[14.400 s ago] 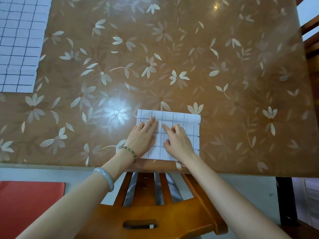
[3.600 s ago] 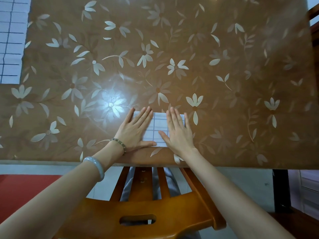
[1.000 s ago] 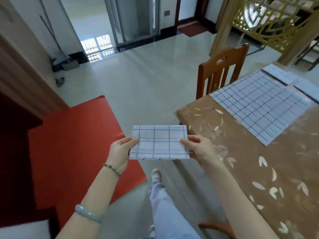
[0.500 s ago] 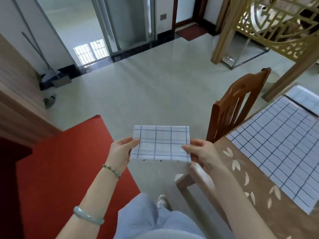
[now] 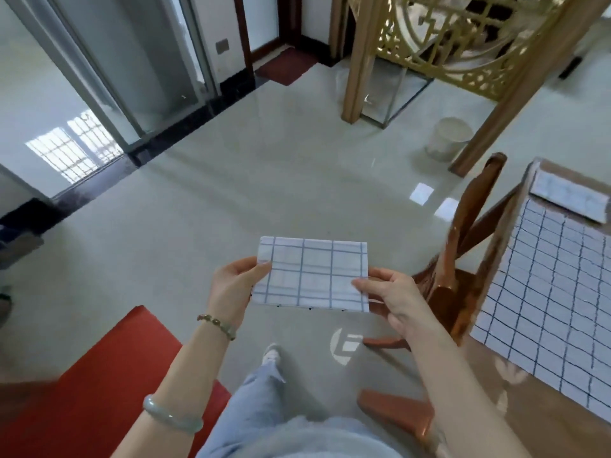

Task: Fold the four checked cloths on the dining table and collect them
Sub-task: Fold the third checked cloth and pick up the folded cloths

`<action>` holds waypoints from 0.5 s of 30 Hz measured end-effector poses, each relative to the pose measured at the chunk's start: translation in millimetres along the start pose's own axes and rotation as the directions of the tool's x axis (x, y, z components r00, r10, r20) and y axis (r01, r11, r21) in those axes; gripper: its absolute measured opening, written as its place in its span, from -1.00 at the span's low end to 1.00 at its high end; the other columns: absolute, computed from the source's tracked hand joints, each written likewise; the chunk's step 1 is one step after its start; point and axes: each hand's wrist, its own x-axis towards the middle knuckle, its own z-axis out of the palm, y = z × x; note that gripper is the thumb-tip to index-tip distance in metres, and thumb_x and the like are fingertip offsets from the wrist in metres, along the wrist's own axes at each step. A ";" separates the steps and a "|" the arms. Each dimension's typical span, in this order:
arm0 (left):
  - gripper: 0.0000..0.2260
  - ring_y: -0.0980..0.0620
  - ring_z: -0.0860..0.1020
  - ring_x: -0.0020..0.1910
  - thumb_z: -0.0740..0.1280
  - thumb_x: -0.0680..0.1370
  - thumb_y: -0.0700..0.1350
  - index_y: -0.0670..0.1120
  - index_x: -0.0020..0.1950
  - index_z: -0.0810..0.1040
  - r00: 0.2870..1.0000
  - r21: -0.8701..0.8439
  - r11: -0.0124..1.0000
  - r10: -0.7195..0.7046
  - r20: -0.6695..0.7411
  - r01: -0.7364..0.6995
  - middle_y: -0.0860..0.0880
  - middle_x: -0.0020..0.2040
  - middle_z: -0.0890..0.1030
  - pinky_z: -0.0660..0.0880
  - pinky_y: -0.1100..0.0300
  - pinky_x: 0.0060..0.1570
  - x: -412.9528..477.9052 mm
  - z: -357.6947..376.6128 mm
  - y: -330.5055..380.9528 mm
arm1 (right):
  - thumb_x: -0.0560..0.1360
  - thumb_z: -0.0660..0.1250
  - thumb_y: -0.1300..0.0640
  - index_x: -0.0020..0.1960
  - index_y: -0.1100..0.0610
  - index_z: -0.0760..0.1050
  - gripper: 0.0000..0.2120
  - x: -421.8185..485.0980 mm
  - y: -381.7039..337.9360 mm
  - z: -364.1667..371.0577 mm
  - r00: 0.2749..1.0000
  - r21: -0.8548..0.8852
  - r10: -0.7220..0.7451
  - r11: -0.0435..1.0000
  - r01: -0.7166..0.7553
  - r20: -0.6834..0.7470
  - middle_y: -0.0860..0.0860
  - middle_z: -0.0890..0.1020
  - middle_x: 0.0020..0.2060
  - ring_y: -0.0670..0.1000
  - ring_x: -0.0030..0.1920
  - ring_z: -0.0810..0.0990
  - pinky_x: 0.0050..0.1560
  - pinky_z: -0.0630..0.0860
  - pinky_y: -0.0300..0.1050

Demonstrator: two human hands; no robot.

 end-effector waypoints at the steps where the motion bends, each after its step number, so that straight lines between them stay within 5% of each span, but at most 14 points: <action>1: -0.87 -0.03 0.64 -0.20 0.43 0.33 -0.07 -0.08 -0.20 0.71 1.000 0.014 1.000 -0.004 0.024 0.004 -0.09 -0.20 0.70 0.55 0.13 -0.14 18.7 -4.4 12.7 | 0.39 0.41 0.42 -0.04 0.22 0.55 -0.80 9.5 -7.2 10.6 1.000 0.027 0.005 1.000 -0.005 -0.019 0.01 0.69 -0.33 -0.04 -0.37 0.64 -0.41 0.56 -0.21; 10: -0.69 -0.13 0.64 -0.10 0.43 0.33 -0.06 -0.22 -0.03 0.66 0.962 0.097 0.995 -0.016 0.274 -0.011 -0.22 -0.07 0.68 0.54 0.01 -0.01 169.3 7.8 95.5 | 0.39 0.42 0.38 0.02 0.26 0.58 -0.79 79.9 -77.9 53.3 0.977 0.198 -0.030 0.978 0.073 -0.210 0.09 0.70 -0.26 0.01 -0.32 0.67 -0.37 0.58 -0.18; 15: -0.84 -0.13 0.65 -0.08 0.43 0.46 -0.17 -0.21 -0.02 0.66 0.930 0.142 0.990 -0.027 0.365 -0.027 -0.20 -0.06 0.69 0.56 0.01 0.02 245.1 52.2 116.9 | 0.39 0.43 0.37 0.03 0.25 0.60 -0.78 128.9 -108.2 42.7 0.944 0.245 -0.042 0.961 0.128 -0.327 0.14 0.71 -0.19 0.06 -0.23 0.68 -0.22 0.64 -0.10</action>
